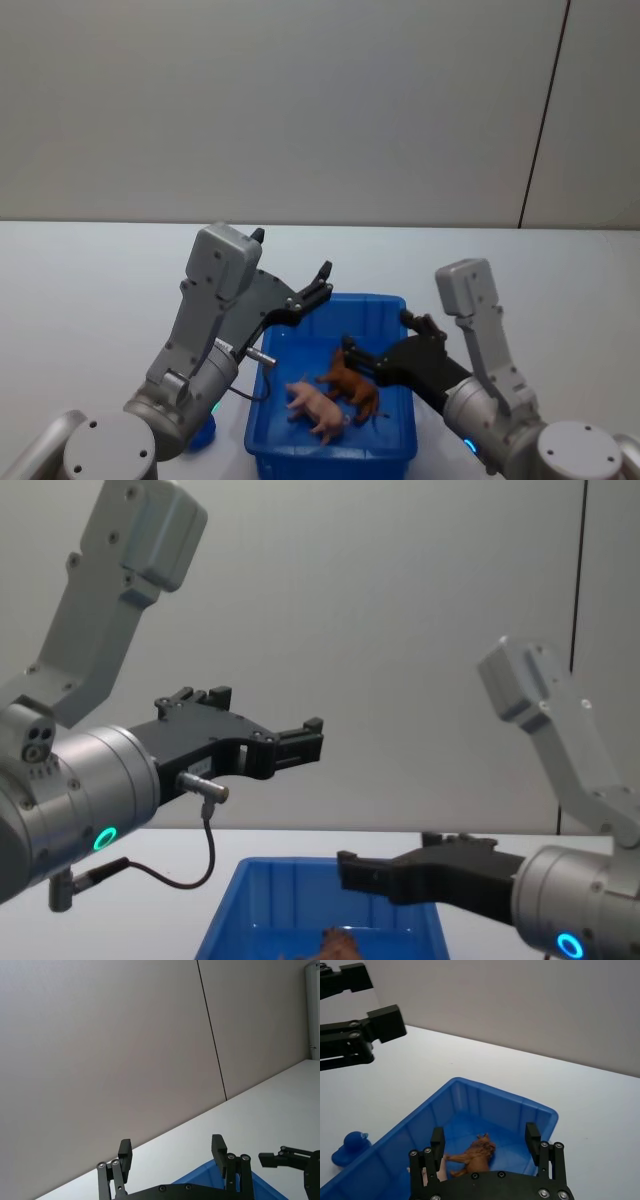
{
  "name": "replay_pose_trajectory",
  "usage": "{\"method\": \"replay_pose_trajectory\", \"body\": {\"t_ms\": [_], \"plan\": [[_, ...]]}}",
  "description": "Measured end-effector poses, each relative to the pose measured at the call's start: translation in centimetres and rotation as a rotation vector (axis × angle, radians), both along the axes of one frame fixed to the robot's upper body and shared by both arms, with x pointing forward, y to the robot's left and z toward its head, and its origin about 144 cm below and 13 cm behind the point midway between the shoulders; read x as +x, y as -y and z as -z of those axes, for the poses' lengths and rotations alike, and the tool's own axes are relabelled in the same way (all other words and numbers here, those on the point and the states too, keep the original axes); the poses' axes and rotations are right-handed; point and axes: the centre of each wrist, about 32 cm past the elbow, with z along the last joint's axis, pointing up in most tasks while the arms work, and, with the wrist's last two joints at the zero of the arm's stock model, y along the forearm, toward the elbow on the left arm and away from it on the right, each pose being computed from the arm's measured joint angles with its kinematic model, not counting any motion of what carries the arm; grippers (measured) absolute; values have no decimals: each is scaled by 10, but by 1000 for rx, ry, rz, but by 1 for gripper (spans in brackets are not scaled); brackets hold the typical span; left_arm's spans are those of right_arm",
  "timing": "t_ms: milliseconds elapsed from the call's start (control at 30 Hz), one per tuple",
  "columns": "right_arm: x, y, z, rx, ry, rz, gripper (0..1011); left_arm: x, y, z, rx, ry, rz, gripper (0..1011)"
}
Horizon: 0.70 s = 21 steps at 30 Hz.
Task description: Pick up the two dolls from the table and place them into the box.
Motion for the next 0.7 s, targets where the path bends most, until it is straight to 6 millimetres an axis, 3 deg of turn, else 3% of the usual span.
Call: {"method": "replay_pose_trajectory", "body": {"t_ms": [100,700], "plan": [[-2,2,0,4,17,27,1001,0,0,0,0,0,0,1001],[-26,40,3,-3,78,250,1001,0,0,0,0,0,0,1001]]}}
